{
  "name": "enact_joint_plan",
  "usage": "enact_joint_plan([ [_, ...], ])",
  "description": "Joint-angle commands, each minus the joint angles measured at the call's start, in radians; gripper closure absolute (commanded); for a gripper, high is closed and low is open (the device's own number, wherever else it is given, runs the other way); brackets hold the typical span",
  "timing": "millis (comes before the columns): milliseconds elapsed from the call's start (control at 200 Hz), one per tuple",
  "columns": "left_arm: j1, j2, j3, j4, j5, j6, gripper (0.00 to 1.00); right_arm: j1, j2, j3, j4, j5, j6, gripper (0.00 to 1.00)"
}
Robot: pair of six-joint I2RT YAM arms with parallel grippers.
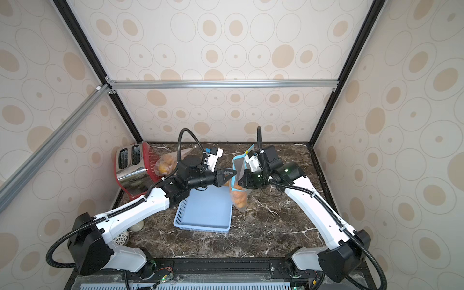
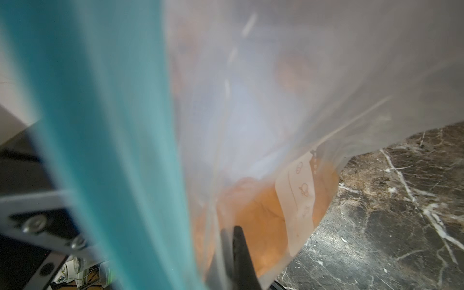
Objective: Put the potatoes into a zipper bag and zip it
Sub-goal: Adjust the zipper food storage bag at the center of the board.
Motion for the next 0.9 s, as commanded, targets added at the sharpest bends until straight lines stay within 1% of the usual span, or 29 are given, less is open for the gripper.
enact_joint_plan([
  [0,0.017,0.031,0.14,-0.111,-0.033,0.042,1.0,-0.033,0.017,0.063,-0.115,0.031,-0.032,1.0],
  [60,0.052,0.097,0.199,-0.118,0.002,0.02,1.0,-0.11,0.103,0.121,-0.175,0.065,-0.031,1.0],
  [95,0.077,0.148,0.228,-0.098,0.081,-0.005,1.0,-0.149,0.159,0.156,-0.226,0.058,-0.029,1.0],
  [150,0.115,0.23,0.259,-0.068,0.171,-0.054,1.0,-0.163,0.214,0.18,-0.245,0.059,-0.046,1.0],
  [230,0.13,0.325,0.313,-0.09,0.188,-0.052,1.0,-0.17,0.248,0.177,-0.217,0.154,-0.04,1.0],
  [260,0.132,0.35,0.327,-0.097,0.187,-0.044,1.0,-0.172,0.261,0.184,-0.219,0.172,-0.036,1.0],
  [280,0.132,0.363,0.333,-0.104,0.185,-0.038,1.0,-0.172,0.266,0.186,-0.218,0.167,-0.034,1.0],
  [320,0.132,0.379,0.341,-0.108,0.191,-0.036,1.0,-0.171,0.276,0.183,-0.21,0.113,-0.037,1.0],
  [370,0.132,0.375,0.327,-0.092,0.2,-0.035,1.0,-0.168,0.274,0.166,-0.184,0.037,-0.046,1.0],
  [400,0.134,0.367,0.313,-0.085,0.197,-0.033,1.0,-0.169,0.267,0.153,-0.169,0.023,-0.05,1.0],
  [500,0.138,0.341,0.279,-0.079,0.186,-0.022,1.0,-0.17,0.237,0.122,-0.155,0.121,-0.049,1.0],
  [615,0.139,0.317,0.235,-0.042,0.199,-0.036,1.0,-0.172,0.205,0.086,-0.114,0.078,-0.045,1.0],
  [665,0.138,0.298,0.203,0.004,0.214,-0.054,1.0,-0.172,0.194,0.083,-0.109,0.067,-0.045,1.0],
  [890,0.132,0.191,0.088,0.137,0.258,-0.123,1.0,-0.172,0.124,0.087,-0.137,0.2,-0.082,1.0],
])
